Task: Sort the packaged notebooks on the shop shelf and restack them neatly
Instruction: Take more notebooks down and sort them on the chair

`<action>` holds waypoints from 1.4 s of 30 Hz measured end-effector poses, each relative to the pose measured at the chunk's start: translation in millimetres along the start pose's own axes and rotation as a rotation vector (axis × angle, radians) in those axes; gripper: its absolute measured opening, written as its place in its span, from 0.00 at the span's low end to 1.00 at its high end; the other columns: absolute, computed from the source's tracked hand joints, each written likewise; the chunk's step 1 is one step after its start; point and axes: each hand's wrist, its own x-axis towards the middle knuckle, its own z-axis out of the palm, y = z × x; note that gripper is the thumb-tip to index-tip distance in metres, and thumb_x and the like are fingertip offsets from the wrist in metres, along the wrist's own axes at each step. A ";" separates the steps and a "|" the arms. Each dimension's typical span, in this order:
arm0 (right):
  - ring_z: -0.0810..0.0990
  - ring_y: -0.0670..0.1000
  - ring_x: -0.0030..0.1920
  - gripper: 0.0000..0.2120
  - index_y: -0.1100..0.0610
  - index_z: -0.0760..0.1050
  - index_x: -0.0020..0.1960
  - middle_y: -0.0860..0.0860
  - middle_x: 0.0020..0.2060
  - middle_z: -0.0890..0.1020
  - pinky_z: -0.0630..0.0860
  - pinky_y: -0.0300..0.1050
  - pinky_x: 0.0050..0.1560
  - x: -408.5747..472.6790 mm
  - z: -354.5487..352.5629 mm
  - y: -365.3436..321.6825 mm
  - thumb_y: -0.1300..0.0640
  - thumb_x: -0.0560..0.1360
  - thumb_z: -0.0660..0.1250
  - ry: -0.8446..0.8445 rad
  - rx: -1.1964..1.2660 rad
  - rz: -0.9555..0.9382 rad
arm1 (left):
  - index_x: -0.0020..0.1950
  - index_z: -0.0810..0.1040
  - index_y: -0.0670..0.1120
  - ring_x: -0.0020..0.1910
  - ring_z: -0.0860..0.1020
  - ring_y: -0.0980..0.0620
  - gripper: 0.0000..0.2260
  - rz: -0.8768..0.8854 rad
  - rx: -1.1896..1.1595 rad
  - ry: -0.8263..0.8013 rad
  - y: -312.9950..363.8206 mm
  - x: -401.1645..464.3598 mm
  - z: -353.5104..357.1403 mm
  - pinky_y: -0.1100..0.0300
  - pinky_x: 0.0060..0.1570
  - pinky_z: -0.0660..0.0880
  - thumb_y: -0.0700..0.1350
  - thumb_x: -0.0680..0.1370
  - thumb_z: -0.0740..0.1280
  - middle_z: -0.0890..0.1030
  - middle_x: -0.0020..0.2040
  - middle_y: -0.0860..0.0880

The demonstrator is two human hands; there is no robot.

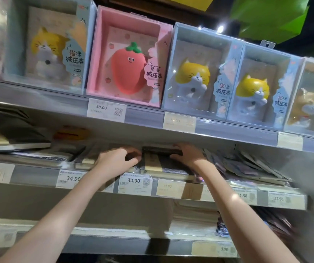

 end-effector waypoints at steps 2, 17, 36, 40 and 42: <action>0.73 0.56 0.63 0.21 0.55 0.71 0.66 0.54 0.64 0.75 0.68 0.51 0.66 8.3 2.8 2.6 0.48 0.75 0.65 -0.016 0.033 -0.010 | 0.60 0.73 0.64 0.37 0.72 0.58 0.13 0.010 0.015 0.005 -0.7 -0.3 0.0 0.62 0.35 0.67 0.61 0.78 0.56 0.73 0.34 0.61; 0.76 0.55 0.58 0.20 0.47 0.74 0.64 0.51 0.59 0.78 0.73 0.46 0.58 1.4 -8.0 -37.7 0.40 0.77 0.57 -0.060 -0.374 -0.149 | 0.58 0.77 0.52 0.43 0.78 0.52 0.14 -0.026 -0.060 0.049 -0.4 -8.3 -4.3 0.57 0.47 0.74 0.56 0.78 0.59 0.81 0.44 0.52; 0.77 0.56 0.51 0.20 0.48 0.77 0.60 0.51 0.48 0.79 0.62 0.43 0.38 -47.8 11.4 -154.1 0.40 0.78 0.54 0.217 -0.300 -0.373 | 0.59 0.78 0.51 0.56 0.73 0.47 0.12 -0.065 -0.114 0.178 -51.6 -33.9 -40.1 0.55 0.49 0.70 0.49 0.78 0.60 0.79 0.55 0.47; 0.79 0.54 0.51 0.17 0.44 0.78 0.58 0.47 0.51 0.82 0.72 0.45 0.43 -45.2 9.1 -160.6 0.39 0.77 0.56 0.189 -0.184 -0.358 | 0.56 0.78 0.52 0.55 0.73 0.47 0.13 -0.136 -0.061 0.155 -64.5 -38.5 -41.0 0.53 0.50 0.71 0.54 0.79 0.58 0.79 0.53 0.49; 0.79 0.52 0.51 0.17 0.42 0.77 0.58 0.45 0.53 0.81 0.73 0.45 0.44 -45.5 3.3 -152.1 0.37 0.76 0.57 0.124 -0.101 -0.314 | 0.56 0.78 0.52 0.56 0.73 0.48 0.13 -0.142 -0.076 0.135 -64.9 -39.1 -42.1 0.51 0.52 0.71 0.54 0.79 0.57 0.79 0.53 0.50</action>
